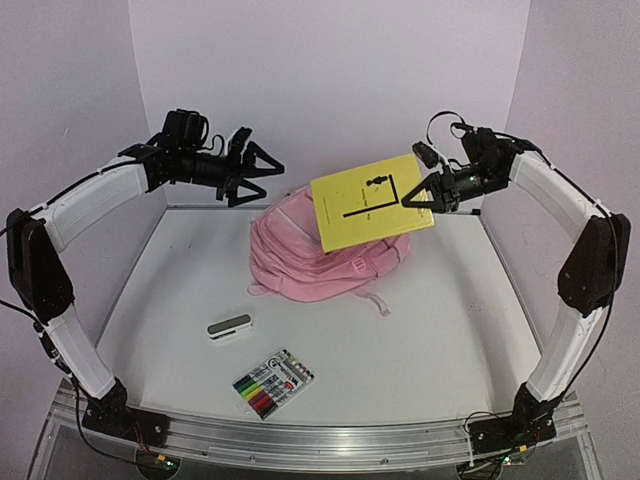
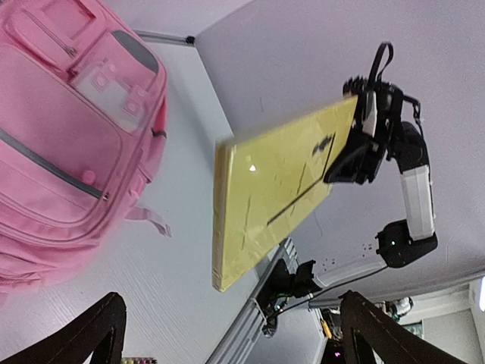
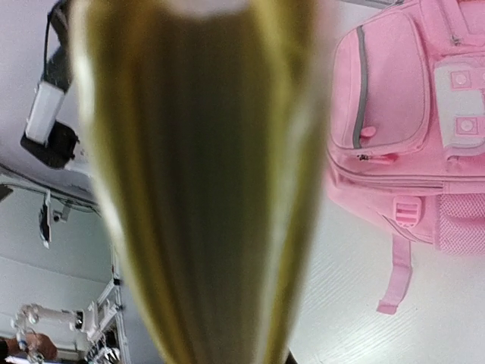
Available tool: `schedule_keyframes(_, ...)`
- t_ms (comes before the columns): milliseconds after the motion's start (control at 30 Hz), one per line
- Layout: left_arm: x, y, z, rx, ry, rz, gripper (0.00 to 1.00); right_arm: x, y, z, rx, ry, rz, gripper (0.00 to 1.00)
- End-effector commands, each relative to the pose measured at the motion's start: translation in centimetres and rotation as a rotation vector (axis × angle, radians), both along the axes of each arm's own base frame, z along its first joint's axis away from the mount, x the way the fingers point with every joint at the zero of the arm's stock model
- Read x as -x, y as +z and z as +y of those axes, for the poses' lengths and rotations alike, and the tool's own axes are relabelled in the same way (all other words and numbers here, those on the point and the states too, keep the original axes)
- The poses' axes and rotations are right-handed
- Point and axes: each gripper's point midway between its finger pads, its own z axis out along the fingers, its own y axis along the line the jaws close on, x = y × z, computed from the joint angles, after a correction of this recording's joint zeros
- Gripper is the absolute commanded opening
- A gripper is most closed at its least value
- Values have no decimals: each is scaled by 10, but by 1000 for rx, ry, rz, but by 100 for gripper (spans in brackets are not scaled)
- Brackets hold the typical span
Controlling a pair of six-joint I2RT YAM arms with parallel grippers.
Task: Pack the student bag
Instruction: Pick up the book from the center of the board, then move the student bag to the center of the board.
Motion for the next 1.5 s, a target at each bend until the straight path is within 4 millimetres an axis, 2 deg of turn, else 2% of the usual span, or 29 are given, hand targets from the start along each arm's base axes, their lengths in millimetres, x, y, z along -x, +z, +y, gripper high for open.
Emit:
schedule_keyframes(0,29,32,-26,121,-112,-57,96,-6,76,20,-219,36,-38,0)
schedule_keyframes(200,35,25,-45,139,-138,-41,89,6,89,33,-249,91,-44,0)
schedule_keyframes(367,37,28,-59,179,-178,-26,74,13,89,39,-255,115,-32,0)
schedule_keyframes(467,34,28,-61,216,-180,-13,60,18,89,43,-260,135,-29,0)
schedule_keyframes(567,33,35,-60,254,-167,-29,43,19,81,44,-249,134,-22,1)
schedule_keyframes(600,32,36,-58,263,-158,-30,34,17,76,45,-241,127,-18,2)
schedule_keyframes(667,27,34,-53,282,-132,-5,15,10,67,45,-212,98,-24,14)
schedule_keyframes(700,25,36,-50,294,-116,-1,8,3,62,45,-185,68,-46,17)
schedule_keyframes(767,19,36,-40,303,-73,12,1,-21,47,40,-84,-41,-119,33)
schedule_keyframes(833,11,35,-32,292,-17,15,0,-45,32,31,28,-140,-208,62)
schedule_keyframes(867,8,34,-27,284,14,15,0,-58,23,24,98,-199,-249,71)
schedule_keyframes(933,-5,32,-14,270,98,14,0,-78,8,15,194,-239,-337,79)
schedule_keyframes(1033,-17,38,9,262,226,-12,0,-114,-10,1,329,-330,-414,84)
schedule_keyframes(1200,-28,39,40,187,367,-34,0,-181,-46,-7,433,-472,-381,85)
schedule_keyframes(1333,-28,39,53,142,427,-43,0,-221,-90,-15,511,-531,-368,86)
schedule_keyframes(1367,-28,39,56,132,441,-44,0,-229,-92,-17,514,-544,-375,87)
schedule_keyframes(1400,-27,39,59,126,455,-47,0,-237,-106,-22,529,-552,-362,88)
schedule_keyframes(1467,-26,39,64,116,481,-43,0,-251,-121,-32,544,-571,-361,89)
